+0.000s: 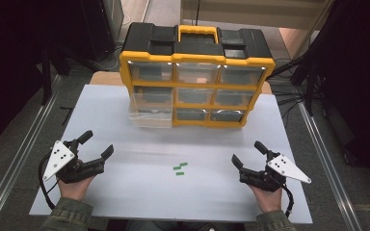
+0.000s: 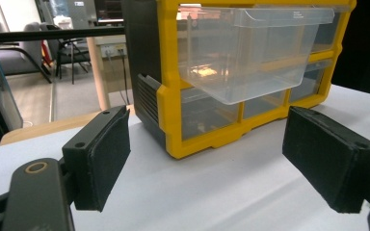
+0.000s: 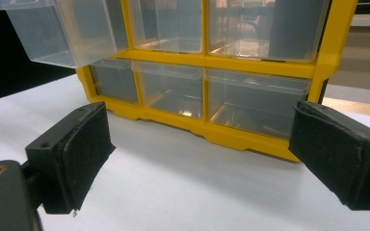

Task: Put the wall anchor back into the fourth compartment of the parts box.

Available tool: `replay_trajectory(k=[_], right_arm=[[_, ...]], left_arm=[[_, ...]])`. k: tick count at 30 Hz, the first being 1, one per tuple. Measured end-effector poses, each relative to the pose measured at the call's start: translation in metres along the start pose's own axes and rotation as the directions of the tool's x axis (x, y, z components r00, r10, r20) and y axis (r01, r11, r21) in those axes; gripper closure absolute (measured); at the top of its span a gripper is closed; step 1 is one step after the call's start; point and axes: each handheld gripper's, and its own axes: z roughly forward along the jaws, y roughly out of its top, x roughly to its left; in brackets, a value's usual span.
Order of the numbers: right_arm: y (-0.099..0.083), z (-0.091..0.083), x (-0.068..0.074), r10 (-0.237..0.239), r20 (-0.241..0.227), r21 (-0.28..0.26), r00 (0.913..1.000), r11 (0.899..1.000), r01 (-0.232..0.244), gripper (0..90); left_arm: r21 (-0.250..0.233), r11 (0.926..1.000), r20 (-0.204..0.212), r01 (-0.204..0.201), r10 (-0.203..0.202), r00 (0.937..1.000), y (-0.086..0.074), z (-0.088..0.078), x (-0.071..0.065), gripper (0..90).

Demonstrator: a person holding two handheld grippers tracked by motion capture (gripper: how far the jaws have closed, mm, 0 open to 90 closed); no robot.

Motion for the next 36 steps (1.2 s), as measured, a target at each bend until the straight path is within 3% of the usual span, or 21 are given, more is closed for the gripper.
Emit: replay_trajectory(k=[8, 16, 18, 19, 20, 21, 22, 23, 24, 25, 26, 28, 29, 30, 31, 32, 33, 35, 36], right_arm=[[0.0, 0.0, 0.0, 0.001, -0.001, 0.002, 1.0, 1.0, -0.001, 7.9], [0.0, -0.001, -0.001, -0.003, 0.006, 0.001, 1.0, 1.0, 0.003, 7.6], [0.0, -0.001, -0.001, -0.003, 0.009, 0.0, 1.0, 1.0, 0.003, 7.6], [0.0, -0.001, -0.002, -0.004, 0.009, -0.001, 1.0, 1.0, 0.004, 7.5], [0.0, -0.001, -0.002, -0.004, 0.009, -0.001, 1.0, 1.0, 0.004, 7.5], [0.0, -0.002, -0.002, -0.005, 0.009, 0.0, 0.9999, 1.0, 0.005, 7.5], [0.0, -0.002, -0.002, -0.005, 0.009, 0.0, 0.9999, 1.0, 0.005, 7.5], [0.0, -0.001, -0.001, -0.004, 0.008, 0.001, 1.0, 1.0, 0.004, 7.5], [0.0, -0.001, -0.001, -0.004, 0.008, 0.001, 1.0, 1.0, 0.004, 7.5], [0.0, -0.001, -0.001, -0.007, 0.008, 0.0, 0.9999, 1.0, 0.007, 7.5], [0.0, -0.001, -0.001, -0.011, 0.008, 0.0, 0.9999, 1.0, 0.011, 7.5], [0.0, -0.001, -0.001, -0.01, 0.008, 0.002, 0.9999, 1.0, 0.01, 7.4], [0.0, -0.001, -0.001, -0.01, 0.008, 0.002, 0.9999, 1.0, 0.01, 7.4], [-0.001, -0.001, -0.001, -0.009, 0.006, 0.006, 0.9999, 1.0, 0.009, 7.4], [-0.001, -0.001, -0.001, -0.009, 0.006, 0.007, 0.9999, 1.0, 0.009, 7.4], [-0.001, -0.001, -0.001, -0.009, 0.006, 0.007, 0.9999, 1.0, 0.009, 7.4], [-0.001, -0.001, -0.001, -0.012, 0.006, 0.008, 0.9999, 1.0, 0.012, 7.4], [-0.001, -0.001, 0.0, -0.014, 0.006, 0.009, 0.9999, 1.0, 0.014, 7.3], [-0.001, -0.001, 0.0, -0.014, 0.006, 0.009, 0.9999, 1.0, 0.014, 7.3]], left_arm=[[0.011, 0.9999, 0.035, -0.005, 0.004, 0.9994, 0.0, 0.002, -0.003, 16.9], [0.06, 0.9979, 0.046, -0.025, 0.023, 0.9987, -0.001, 0.004, -0.005, 16.9], [0.088, 0.9959, 0.05, -0.021, 0.016, 0.9986, -0.001, 0.005, -0.004, 16.9], [0.128, 0.9916, 0.062, -0.015, 0.008, 0.998, 0.0, 0.006, -0.003, 17.0], [0.128, 0.9916, 0.062, -0.015, 0.008, 0.998, 0.0, 0.006, -0.003, 16.9], [0.177, 0.9841, 0.073, -0.016, 0.003, 0.9973, 0.002, 0.008, -0.002, 16.9], [0.177, 0.9841, 0.073, -0.016, 0.003, 0.9973, 0.002, 0.008, -0.002, 16.9], [0.236, 0.9713, 0.084, -0.032, 0.013, 0.9964, 0.003, 0.01, -0.002, 16.9], [0.236, 0.9713, 0.084, -0.032, 0.013, 0.9964, 0.003, 0.01, -0.002, 17.0], [0.264, 0.9634, 0.087, -0.047, 0.025, 0.9959, 0.003, 0.011, -0.003, 16.9], [0.327, 0.9418, 0.102, -0.08, 0.049, 0.9936, 0.004, 0.013, -0.005, 16.9], [0.387, 0.9156, 0.118, -0.11, 0.069, 0.9906, 0.003, 0.014, -0.006, 16.9], [0.387, 0.9156, 0.118, -0.11, 0.069, 0.9906, 0.003, 0.014, -0.006, 16.9], [0.446, 0.8838, 0.136, -0.142, 0.09, 0.9866, 0.001, 0.017, -0.007, 16.9], [0.469, 0.8707, 0.142, -0.148, 0.091, 0.9856, 0.001, 0.018, -0.007, 16.9], [0.469, 0.8707, 0.142, -0.148, 0.091, 0.9856, 0.001, 0.018, -0.007, 16.9], [0.513, 0.8429, 0.163, -0.162, 0.09, 0.9825, 0.001, 0.021, -0.007, 16.9], [0.553, 0.8134, 0.182, -0.181, 0.094, 0.9788, 0.004, 0.024, -0.008, 16.9], [0.553, 0.8134, 0.182, -0.181, 0.094, 0.9788, 0.004, 0.024, -0.008, 16.9]])
